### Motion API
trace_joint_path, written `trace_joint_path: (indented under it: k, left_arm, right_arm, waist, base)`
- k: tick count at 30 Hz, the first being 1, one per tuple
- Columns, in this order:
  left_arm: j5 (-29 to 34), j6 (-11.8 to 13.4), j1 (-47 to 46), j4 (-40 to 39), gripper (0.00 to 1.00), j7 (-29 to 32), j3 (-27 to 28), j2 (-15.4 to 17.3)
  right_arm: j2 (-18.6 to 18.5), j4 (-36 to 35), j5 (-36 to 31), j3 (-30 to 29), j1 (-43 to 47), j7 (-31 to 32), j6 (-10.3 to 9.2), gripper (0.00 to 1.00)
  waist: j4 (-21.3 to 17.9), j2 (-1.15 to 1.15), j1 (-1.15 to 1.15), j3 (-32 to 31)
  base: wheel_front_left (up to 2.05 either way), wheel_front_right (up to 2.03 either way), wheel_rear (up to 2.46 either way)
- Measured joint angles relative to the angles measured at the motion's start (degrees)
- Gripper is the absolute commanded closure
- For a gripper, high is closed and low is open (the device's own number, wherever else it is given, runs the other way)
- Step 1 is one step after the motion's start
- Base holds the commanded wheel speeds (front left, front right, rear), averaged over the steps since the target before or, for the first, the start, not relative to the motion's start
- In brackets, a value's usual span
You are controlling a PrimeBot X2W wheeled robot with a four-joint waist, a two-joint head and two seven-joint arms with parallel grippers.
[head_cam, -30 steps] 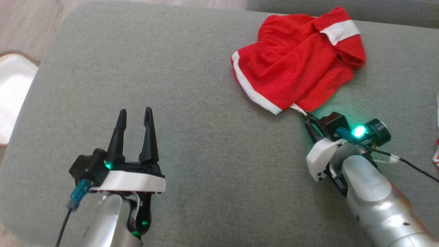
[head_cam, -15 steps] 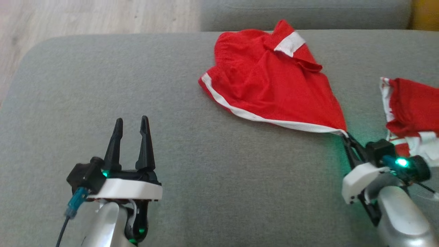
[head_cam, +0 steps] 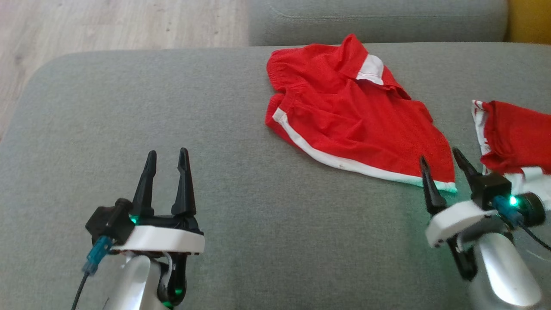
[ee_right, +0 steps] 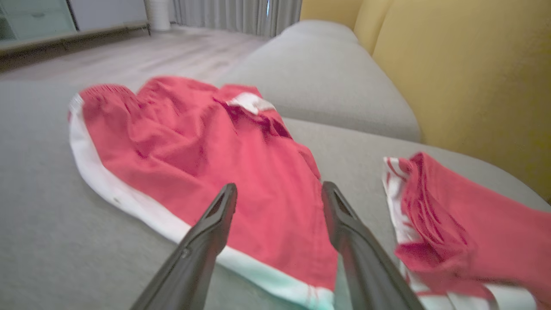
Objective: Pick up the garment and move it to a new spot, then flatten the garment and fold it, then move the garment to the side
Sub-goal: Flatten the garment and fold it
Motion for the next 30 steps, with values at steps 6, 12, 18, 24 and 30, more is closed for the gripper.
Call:
trace_joint_path:
  k: [6,12,18,24,30]
  left_arm:
    - [0.00,-0.01,0.03,-0.12,0.00,0.00,-0.02,0.01]
    - [0.00,-0.01,0.19,-0.43,0.00,0.00,-0.25,0.01]
    - [-0.07,-0.01,0.08,-0.92,0.00,0.00,-2.01,-0.01]
    - [-1.77,0.02,-1.87,-1.07,0.00,0.00,-4.37,-0.04]
    - [-3.24,0.58,-3.75,-1.11,0.00,-0.01,-6.31,-0.14]
  right_arm:
    - [2.91,-7.01,3.79,2.58,1.59,-2.18,0.00,0.00]
    - [4.36,-10.32,5.15,6.70,4.04,-3.15,0.00,0.00]
    - [4.46,-9.03,3.93,9.81,-0.09,-1.77,-0.01,0.00]
    - [4.03,-1.40,1.36,14.19,-10.14,4.39,-0.01,0.00]
    - [2.16,8.02,0.58,15.77,-17.26,5.86,0.00,0.00]
  waist:
    - [1.40,0.00,0.00,0.31]
    - [2.77,0.00,0.00,0.78]
    - [4.92,0.00,0.00,2.16]
    - [8.45,0.00,0.01,4.57]
    - [12.84,0.00,0.01,7.23]
  base:
    - [0.00,0.00,0.00]
    - [0.00,0.00,0.00]
    - [0.00,0.00,0.00]
    - [0.00,0.00,0.00]
    - [0.00,0.00,0.00]
